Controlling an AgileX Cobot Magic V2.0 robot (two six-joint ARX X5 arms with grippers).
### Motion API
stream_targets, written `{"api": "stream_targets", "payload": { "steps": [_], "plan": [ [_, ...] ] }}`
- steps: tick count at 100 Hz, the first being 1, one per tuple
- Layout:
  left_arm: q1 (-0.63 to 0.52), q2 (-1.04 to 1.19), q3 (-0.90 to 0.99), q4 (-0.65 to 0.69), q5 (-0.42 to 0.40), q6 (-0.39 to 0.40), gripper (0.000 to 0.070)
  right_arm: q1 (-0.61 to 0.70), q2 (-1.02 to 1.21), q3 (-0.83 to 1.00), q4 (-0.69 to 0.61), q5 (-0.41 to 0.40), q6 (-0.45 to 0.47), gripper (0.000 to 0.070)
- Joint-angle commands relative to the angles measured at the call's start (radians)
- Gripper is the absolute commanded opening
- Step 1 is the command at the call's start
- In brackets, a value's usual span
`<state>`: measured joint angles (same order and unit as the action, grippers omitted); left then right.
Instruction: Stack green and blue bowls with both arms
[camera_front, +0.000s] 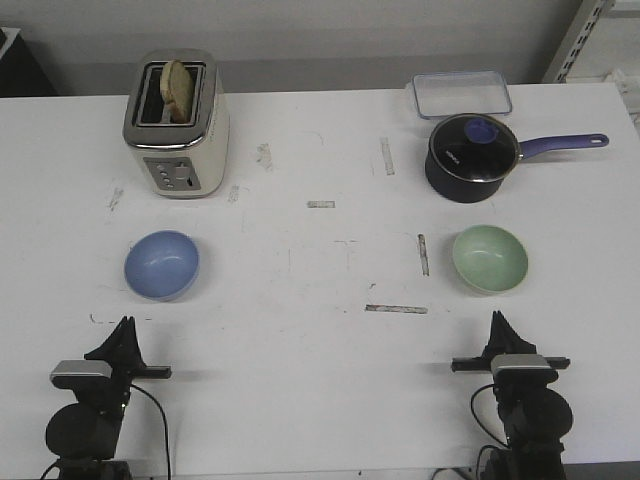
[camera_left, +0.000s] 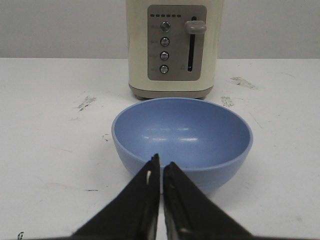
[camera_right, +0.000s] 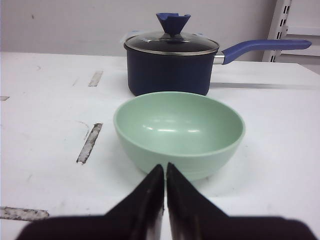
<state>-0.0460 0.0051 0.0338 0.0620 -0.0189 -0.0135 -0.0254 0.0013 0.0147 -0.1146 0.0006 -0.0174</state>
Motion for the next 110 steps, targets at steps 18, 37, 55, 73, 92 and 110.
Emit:
{"api": "stream_targets", "payload": {
  "steps": [18,37,55,73,92,110],
  "plan": [
    [0.0,-0.001,-0.021,0.017,0.004,0.001,0.0002,0.001,0.0,-0.002,0.01,0.0,0.017,0.0001],
    [0.0,-0.001,-0.021,0.022,0.004,0.001,0.0002,0.001,0.0,-0.002,0.01,0.0,0.017,0.0001],
    [0.0,-0.001,-0.021,0.02,0.004,-0.007,0.0002,0.001,0.0,-0.002,0.011,0.0,0.017,0.0001],
    [0.0,-0.001,-0.021,0.015,0.004,-0.006,0.0002,0.001,0.0,-0.002,0.014,0.0,0.017,0.0001],
    [0.0,-0.001,-0.021,0.014,0.004,-0.006,0.0002,0.0,0.0,-0.002,0.137,0.0,0.121,0.0001],
    [0.0,-0.001,-0.021,0.014,0.004,-0.007,0.0002,0.0,0.001,0.053,0.419,0.006,0.122,0.0001]
  ]
}}
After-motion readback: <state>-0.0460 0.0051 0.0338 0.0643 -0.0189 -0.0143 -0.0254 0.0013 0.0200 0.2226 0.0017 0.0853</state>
